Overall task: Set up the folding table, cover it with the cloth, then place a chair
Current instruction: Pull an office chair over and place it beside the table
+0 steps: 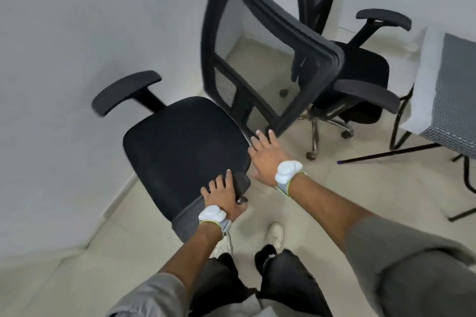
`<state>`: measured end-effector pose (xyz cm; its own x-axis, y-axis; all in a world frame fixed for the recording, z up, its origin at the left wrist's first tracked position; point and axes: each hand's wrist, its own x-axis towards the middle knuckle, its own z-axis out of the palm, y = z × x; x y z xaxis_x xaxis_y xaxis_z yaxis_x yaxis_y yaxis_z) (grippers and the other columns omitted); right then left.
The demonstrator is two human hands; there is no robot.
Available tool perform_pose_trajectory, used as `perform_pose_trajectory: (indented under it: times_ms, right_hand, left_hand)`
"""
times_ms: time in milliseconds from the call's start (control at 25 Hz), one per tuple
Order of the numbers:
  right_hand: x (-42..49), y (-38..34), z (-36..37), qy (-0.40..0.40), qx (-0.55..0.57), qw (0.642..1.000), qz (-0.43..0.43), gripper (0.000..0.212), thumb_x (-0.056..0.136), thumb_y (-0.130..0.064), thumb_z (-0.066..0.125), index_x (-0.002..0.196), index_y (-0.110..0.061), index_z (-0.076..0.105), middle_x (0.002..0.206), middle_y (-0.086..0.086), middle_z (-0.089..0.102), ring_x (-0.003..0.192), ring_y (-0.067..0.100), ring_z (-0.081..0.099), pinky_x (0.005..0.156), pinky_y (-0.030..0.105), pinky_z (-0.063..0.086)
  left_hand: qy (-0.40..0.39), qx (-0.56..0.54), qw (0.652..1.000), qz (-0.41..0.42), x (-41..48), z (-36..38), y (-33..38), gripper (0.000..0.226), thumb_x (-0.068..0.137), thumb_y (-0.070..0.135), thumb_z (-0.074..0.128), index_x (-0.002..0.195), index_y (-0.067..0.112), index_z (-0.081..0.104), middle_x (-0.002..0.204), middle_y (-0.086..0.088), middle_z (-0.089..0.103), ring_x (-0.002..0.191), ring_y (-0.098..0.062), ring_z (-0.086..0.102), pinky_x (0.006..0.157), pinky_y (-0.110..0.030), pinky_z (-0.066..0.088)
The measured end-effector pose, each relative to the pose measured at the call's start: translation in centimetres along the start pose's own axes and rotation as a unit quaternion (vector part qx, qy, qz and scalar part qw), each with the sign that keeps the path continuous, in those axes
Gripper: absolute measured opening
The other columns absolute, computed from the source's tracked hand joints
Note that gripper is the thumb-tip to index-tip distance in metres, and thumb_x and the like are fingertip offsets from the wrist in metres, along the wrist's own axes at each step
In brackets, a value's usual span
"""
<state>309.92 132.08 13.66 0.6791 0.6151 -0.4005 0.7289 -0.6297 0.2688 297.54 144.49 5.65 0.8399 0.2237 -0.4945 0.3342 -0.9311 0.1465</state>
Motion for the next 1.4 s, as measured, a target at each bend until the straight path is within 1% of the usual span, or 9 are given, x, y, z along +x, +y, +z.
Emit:
perform_pose_trajectory:
  times_ms: [240,400,640,760,880,960,1040,1120,1400]
  right_hand:
    - [-2.1,0.6,0.8,-0.15,-0.152,0.976,0.046,0.053,0.107,-0.027,0.027,0.156,-0.007,0.024,0.163,0.024,0.014,0.148,0.048,0.01,0.116,0.067,0.01]
    - [-5.6,-2.6,2.2,-0.17,-0.178,0.969,0.028,0.051,0.106,-0.026,0.027,0.153,-0.008,0.032,0.159,0.024,0.027,0.143,0.055,0.022,0.111,0.071,0.018]
    - [-10.5,-4.7,4.6,-0.151,-0.208,0.966,-0.027,0.045,0.101,-0.019,0.034,0.143,-0.014,0.049,0.143,0.01,0.054,0.137,0.042,0.042,0.102,0.076,0.025]
    - [-14.3,-7.4,5.7,-0.148,-0.205,0.967,-0.03,0.046,0.1,-0.015,0.034,0.143,-0.015,0.049,0.144,0.011,0.052,0.131,0.043,0.047,0.094,0.079,0.031]
    - [-17.4,-12.1,6.6,-0.195,-0.213,0.957,-0.027,0.043,0.098,-0.011,0.036,0.135,-0.013,0.058,0.132,0.019,0.06,0.118,0.048,0.055,0.082,0.081,0.032]
    - [-19.2,-15.2,6.8,-0.208,-0.206,0.956,0.017,0.041,0.101,-0.017,0.035,0.135,-0.011,0.058,0.13,0.028,0.059,0.118,0.057,0.052,0.084,0.084,0.024]
    - [-21.8,-19.0,8.3,-0.179,-0.198,0.963,0.045,0.051,0.106,-0.029,0.026,0.151,-0.007,0.036,0.152,0.032,0.033,0.137,0.061,0.026,0.097,0.084,0.015]
    - [-24.3,-21.1,10.4,-0.185,-0.205,0.96,0.047,0.054,0.108,-0.032,0.019,0.156,-0.009,0.023,0.16,0.029,0.016,0.142,0.061,0.01,0.104,0.081,0.01]
    - [-28.1,-24.5,11.4,-0.244,-0.124,0.96,0.061,0.046,0.104,-0.014,0.03,0.148,-0.003,0.041,0.149,0.027,0.042,0.134,0.062,0.032,0.101,0.078,0.025]
  left_hand:
    - [0.01,0.144,0.99,-0.009,-2.0,0.8,-5.5,0.078,0.085,0.048,0.06,0.149,0.016,0.028,0.135,-0.012,0.045,0.123,-0.037,0.042,0.111,-0.061,0.02]
    - [0.0,0.148,0.989,-0.015,-3.6,1.2,-7.0,0.073,0.091,0.056,0.053,0.148,0.016,0.03,0.14,-0.013,0.043,0.133,-0.038,0.035,0.118,-0.061,0.011]
    - [-0.001,0.063,0.998,-0.006,-10.0,3.1,-7.0,0.085,0.093,0.055,0.054,0.158,0.022,0.011,0.166,-0.008,0.003,0.154,-0.029,-0.004,0.121,-0.061,0.006]
    - [0.041,-0.009,0.996,-0.076,-14.2,5.0,-8.6,0.089,0.092,0.067,0.045,0.159,0.024,0.004,0.166,-0.007,-0.01,0.153,-0.028,-0.012,0.116,-0.069,0.004]
    - [0.058,-0.032,0.988,-0.136,-17.2,6.9,-11.4,0.1,0.084,0.08,0.038,0.159,0.023,0.005,0.166,-0.009,-0.008,0.153,-0.03,-0.012,0.113,-0.073,0.009]
    - [0.043,0.006,0.991,-0.124,-18.8,8.1,-12.9,0.109,0.075,0.089,0.037,0.158,0.024,0.011,0.167,-0.008,0.001,0.152,-0.034,-0.009,0.112,-0.075,0.01]
    - [0.009,0.048,0.996,-0.081,-21.2,9.5,-14.4,0.126,0.06,0.097,0.043,0.158,0.026,0.01,0.166,-0.008,0.005,0.151,-0.038,-0.009,0.109,-0.077,0.005]
    - [-0.011,0.107,0.994,-0.028,-22.6,10.4,-15.8,0.142,0.047,0.097,0.054,0.158,0.028,-0.001,0.166,-0.008,0.0,0.15,-0.041,-0.011,0.107,-0.078,0.004]
    - [-0.021,0.168,0.984,0.051,-25.3,11.3,-18.1,0.128,0.059,0.082,0.068,0.156,0.04,-0.005,0.166,-0.007,-0.001,0.15,-0.042,-0.012,0.107,-0.079,0.013]
